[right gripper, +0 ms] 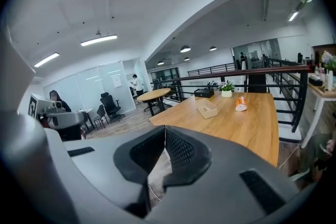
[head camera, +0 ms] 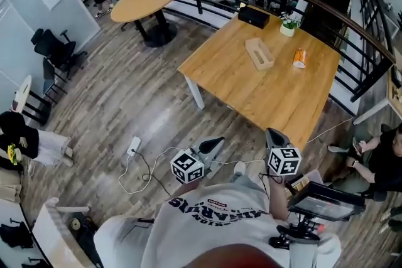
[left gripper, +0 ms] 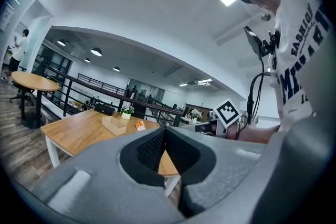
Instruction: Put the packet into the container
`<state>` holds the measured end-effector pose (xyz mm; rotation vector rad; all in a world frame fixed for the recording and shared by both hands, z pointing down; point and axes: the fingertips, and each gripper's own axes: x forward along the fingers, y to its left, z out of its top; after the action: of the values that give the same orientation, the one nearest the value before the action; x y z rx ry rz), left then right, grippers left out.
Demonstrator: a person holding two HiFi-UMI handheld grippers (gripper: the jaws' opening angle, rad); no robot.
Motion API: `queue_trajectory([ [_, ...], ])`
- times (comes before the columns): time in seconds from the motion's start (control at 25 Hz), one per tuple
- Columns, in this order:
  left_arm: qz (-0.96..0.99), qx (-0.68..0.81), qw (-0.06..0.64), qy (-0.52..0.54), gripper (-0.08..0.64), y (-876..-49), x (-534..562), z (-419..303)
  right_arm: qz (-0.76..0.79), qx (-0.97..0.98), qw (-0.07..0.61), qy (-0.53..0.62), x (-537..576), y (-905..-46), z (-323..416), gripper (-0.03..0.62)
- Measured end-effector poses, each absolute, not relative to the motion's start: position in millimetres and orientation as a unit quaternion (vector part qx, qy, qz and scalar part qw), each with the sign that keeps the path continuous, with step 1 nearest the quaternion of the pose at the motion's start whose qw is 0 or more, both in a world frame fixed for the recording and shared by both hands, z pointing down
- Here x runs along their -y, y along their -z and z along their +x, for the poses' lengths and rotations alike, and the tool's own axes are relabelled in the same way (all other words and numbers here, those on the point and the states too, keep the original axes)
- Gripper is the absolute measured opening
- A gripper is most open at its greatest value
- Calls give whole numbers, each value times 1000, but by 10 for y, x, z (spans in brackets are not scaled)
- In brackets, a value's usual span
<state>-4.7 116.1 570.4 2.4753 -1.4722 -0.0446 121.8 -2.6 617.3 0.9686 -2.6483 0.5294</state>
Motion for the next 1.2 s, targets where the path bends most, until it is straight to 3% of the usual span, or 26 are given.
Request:
queue_trajectory([
  [0.2,851,514,97,44,3,-5389,-449,-39,321,918,131,-191,634,-6343,1161,9],
  [0.48,847,520,107,34,3,-5542,101,-75,304,929,123,-170,1129,-6272,1071,9],
  [0.84,856,496,141,32,3,-5782,663,-194,320,906,174,-214,1443,-6702,1065,9],
  [1.2,894,423,142,34,3,-5736,1770,-471,377,887,159,-213,2329,-6388,675,9],
])
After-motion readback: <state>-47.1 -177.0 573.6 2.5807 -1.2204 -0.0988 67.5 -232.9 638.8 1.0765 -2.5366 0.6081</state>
